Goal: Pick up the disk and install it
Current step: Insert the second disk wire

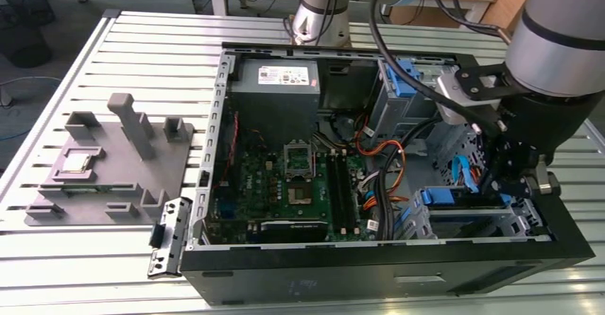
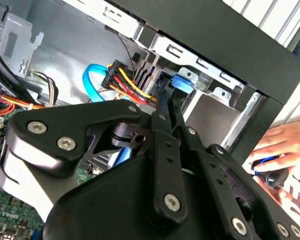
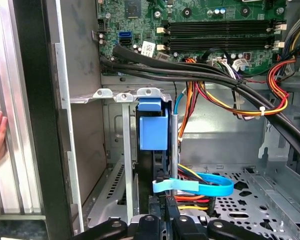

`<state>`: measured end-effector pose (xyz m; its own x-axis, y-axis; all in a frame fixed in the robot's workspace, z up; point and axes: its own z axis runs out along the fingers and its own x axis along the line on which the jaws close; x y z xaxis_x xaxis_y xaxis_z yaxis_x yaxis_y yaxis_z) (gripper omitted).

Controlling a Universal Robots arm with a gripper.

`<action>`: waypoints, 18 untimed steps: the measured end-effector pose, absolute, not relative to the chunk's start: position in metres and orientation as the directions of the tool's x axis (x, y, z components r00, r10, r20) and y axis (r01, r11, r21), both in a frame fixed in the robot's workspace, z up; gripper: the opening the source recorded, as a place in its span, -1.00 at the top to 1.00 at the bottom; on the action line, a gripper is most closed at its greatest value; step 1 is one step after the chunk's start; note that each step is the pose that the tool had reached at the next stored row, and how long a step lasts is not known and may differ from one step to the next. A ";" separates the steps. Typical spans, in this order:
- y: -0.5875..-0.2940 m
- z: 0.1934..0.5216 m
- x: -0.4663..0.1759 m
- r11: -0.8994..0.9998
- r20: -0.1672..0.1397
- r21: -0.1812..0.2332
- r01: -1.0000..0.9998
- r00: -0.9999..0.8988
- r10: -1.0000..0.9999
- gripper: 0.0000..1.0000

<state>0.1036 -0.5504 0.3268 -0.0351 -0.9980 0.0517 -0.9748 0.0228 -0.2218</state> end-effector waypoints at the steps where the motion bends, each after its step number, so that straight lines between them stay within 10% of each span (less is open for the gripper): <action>1: -0.550 0.326 0.104 0.023 0.052 -0.222 -0.975 -0.035 -0.998 0.67; 18: -0.552 0.339 0.104 0.032 0.010 -0.221 -0.975 -0.035 -0.999 0.67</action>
<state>0.1036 -0.5523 0.3393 -0.0352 -0.9993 0.0104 -0.9748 0.0320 -0.2207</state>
